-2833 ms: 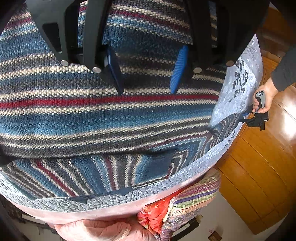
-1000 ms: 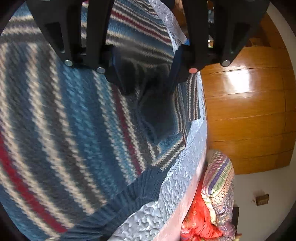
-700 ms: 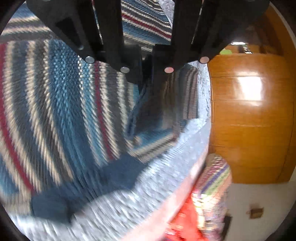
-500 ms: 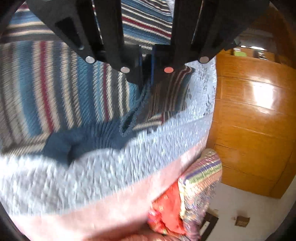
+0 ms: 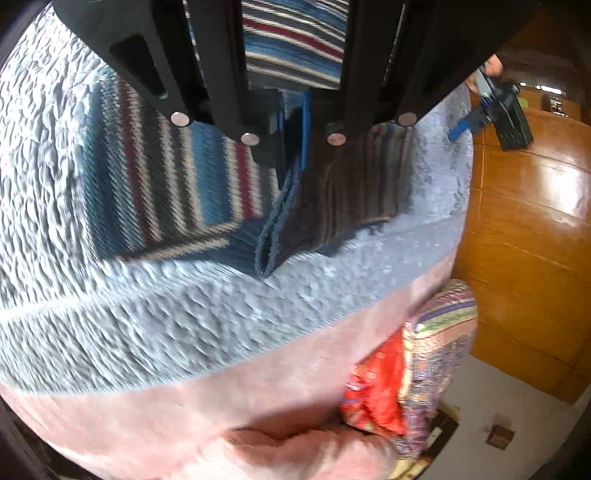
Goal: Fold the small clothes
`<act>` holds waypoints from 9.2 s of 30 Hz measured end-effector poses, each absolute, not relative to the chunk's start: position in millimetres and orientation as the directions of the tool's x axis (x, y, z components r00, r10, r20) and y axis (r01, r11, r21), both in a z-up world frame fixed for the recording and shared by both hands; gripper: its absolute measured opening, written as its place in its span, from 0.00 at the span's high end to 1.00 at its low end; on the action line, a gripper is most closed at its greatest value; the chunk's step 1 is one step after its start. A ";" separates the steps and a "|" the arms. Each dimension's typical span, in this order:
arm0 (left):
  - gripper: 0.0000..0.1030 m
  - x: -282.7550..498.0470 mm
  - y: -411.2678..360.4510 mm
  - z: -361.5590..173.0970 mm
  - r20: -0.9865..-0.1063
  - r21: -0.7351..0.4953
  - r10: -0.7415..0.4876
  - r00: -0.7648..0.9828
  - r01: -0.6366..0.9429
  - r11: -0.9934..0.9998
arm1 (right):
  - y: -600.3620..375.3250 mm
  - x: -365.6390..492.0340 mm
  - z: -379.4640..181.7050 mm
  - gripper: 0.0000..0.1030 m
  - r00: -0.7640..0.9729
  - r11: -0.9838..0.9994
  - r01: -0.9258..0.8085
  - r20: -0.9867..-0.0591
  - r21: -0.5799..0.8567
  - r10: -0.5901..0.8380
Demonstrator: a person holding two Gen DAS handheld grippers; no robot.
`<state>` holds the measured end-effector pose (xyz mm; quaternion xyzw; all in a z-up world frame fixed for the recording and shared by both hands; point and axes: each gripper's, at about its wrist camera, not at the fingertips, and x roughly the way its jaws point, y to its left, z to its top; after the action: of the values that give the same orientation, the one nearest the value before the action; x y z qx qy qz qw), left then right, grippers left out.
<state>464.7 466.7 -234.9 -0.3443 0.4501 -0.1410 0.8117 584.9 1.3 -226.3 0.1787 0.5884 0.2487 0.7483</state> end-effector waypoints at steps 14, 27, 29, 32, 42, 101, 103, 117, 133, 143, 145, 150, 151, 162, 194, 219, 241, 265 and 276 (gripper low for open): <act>0.24 531.0 445.7 -328.3 -0.753 -0.628 -0.540 0.376 -0.170 0.759 | -38.2 573.9 -336.6 0.93 0.104 0.816 -0.049 -0.810 0.576 0.578; 0.24 605.4 435.5 -328.6 -0.777 -0.600 -0.531 0.337 -0.145 0.787 | -33.6 600.9 -340.3 0.98 0.075 0.761 -0.050 -0.758 0.646 0.648; 0.24 606.7 434.7 -335.3 -0.783 -0.593 -0.527 0.331 -0.143 0.792 | -33.6 602.4 -346.4 1.00 0.072 0.774 -0.056 -0.771 0.631 0.633; 0.25 599.8 434.3 -323.9 -0.768 -0.607 -0.539 0.345 -0.124 0.785 | -42.2 596.8 -333.2 0.94 0.089 0.755 -0.065 -0.749 0.653 0.656; 0.30 539.1 418.2 -340.0 -0.764 -0.622 -0.597 0.244 -0.037 0.782 | -32.8 564.7 -338.7 1.00 0.022 0.761 -0.113 -0.764 0.639 0.645; 0.61 166.4 376.5 -387.0 -0.619 -0.729 -0.771 0.150 -0.473 0.494 | -161.5 191.6 -299.6 0.46 -0.051 0.702 0.223 -0.711 0.677 0.702; 0.71 162.2 375.5 -390.4 -0.620 -0.726 -0.770 0.150 -0.483 0.490 | -157.7 192.7 -301.2 0.46 -0.057 0.705 0.218 -0.712 0.675 0.700; 0.92 157.8 395.0 -323.9 -0.565 -0.800 -0.769 0.298 -0.427 0.422 | -155.4 188.9 -269.0 0.94 0.011 0.674 0.142 -0.682 0.725 0.731; 0.92 265.0 417.2 -235.2 -0.562 -0.826 -0.735 0.380 -0.311 0.471 | -151.8 300.1 -191.8 0.94 0.153 0.644 0.027 -0.640 0.765 0.753; 0.92 381.2 431.1 -276.4 -0.649 -0.755 -0.686 0.329 -0.391 0.527 | -122.7 416.7 -234.8 0.94 0.109 0.704 0.069 -0.706 0.707 0.699; 0.92 401.0 434.7 -293.6 -0.672 -0.732 -0.673 0.309 -0.417 0.539 | -116.7 437.2 -250.0 0.94 0.090 0.719 0.079 -0.724 0.690 0.684; 0.90 434.1 436.5 -331.9 -0.703 -0.694 -0.662 0.259 -0.450 0.561 | -108.3 474.4 -297.5 0.92 0.040 0.746 0.128 -0.755 0.654 0.655; 0.89 438.0 436.3 -336.8 -0.701 -0.696 -0.667 0.253 -0.448 0.561 | -108.5 477.4 -304.8 0.89 0.027 0.742 0.141 -0.752 0.655 0.659; 0.33 437.3 434.1 -277.8 -0.771 -0.614 -0.555 0.313 -0.131 0.778 | -121.8 479.3 -275.7 0.61 0.080 0.794 -0.081 -0.790 0.602 0.607; 0.91 432.5 407.7 -220.3 -0.722 -0.546 -0.541 0.431 0.126 0.828 | -104.0 457.0 -216.9 0.93 0.240 0.806 -0.329 -0.782 0.492 0.575; 0.92 649.9 430.3 -244.4 -0.806 -0.439 -0.389 0.447 -0.009 0.899 | -54.9 656.7 -234.1 0.93 0.366 0.921 -0.223 -0.848 0.319 0.382; 0.76 667.6 447.1 -306.7 -0.876 -0.365 -0.271 0.398 -0.183 0.913 | -47.8 695.8 -329.2 0.71 0.246 0.955 -0.090 -0.922 0.284 0.298; 0.90 600.3 390.9 -303.7 -0.835 -0.486 -0.469 0.288 0.016 0.874 | -18.1 598.1 -329.2 0.89 0.109 0.776 -0.148 -0.770 0.613 0.629; 0.91 527.6 366.2 -284.8 -0.708 -0.646 -0.629 0.322 0.066 0.761 | 39.9 528.0 -310.5 0.91 0.045 0.697 -0.248 -0.711 0.673 0.702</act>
<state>527.6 366.2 -284.8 -0.2622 0.5366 -0.2255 0.7697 528.0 39.9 -310.5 0.1887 0.6012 0.3405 0.6978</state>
